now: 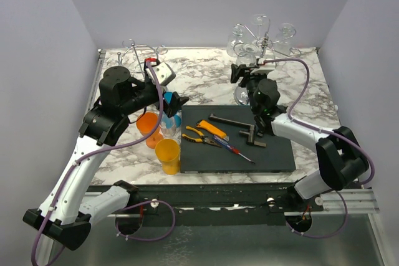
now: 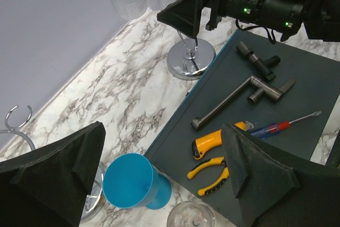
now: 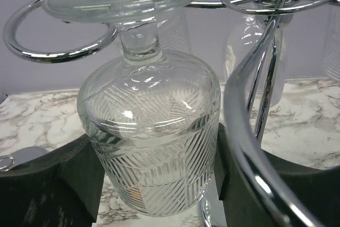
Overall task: Place the wine glass upside down on the wine glass rack
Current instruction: Turn the wine glass upside down at the wine rack.
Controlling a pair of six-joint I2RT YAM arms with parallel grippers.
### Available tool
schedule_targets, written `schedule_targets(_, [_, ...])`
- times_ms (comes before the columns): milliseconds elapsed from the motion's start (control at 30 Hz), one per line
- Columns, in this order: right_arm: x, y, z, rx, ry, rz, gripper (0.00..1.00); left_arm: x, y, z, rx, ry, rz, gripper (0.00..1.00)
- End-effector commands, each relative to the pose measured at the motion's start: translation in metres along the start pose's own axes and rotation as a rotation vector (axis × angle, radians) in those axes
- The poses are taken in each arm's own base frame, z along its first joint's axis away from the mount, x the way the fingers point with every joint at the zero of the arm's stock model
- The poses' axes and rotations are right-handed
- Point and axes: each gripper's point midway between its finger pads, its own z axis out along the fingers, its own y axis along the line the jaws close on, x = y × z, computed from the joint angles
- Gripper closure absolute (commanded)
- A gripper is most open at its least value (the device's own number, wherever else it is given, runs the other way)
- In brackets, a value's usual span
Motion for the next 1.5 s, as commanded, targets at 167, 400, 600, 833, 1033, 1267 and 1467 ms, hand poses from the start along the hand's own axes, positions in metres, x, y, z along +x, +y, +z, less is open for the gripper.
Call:
schedule_targets(167, [-0.036,0.017,0.016,-0.022,-0.098,0.029,0.99,-0.001,-0.008,-0.003,0.035,-0.010,0.015,0.01])
schedule_targets(400, [-0.026,0.024,0.023,-0.016,-0.079,-0.003,0.99,-0.002,-0.009,-0.001,0.048,-0.012,0.012,0.01])
schedule_targets(600, [-0.020,0.025,0.025,0.030,-0.069,-0.032,0.99,-0.003,-0.009,-0.003,0.045,-0.015,0.017,0.01])
schedule_targets(833, [-0.027,0.002,0.013,0.146,-0.091,0.000,0.99,-0.001,-0.011,0.001,0.064,-0.008,0.014,0.01])
schedule_targets(1033, [-0.033,0.002,0.010,0.139,-0.126,-0.015,0.99,0.000,-0.013,0.005,0.086,-0.005,-0.007,0.03])
schedule_targets(1267, [-0.033,0.015,0.021,0.120,-0.119,-0.057,0.99,-0.005,-0.013,0.001,0.077,-0.016,0.001,0.03])
schedule_targets(1467, [-0.028,0.014,0.029,0.158,-0.092,-0.068,1.00,-0.008,-0.013,-0.001,0.076,-0.023,0.009,0.03])
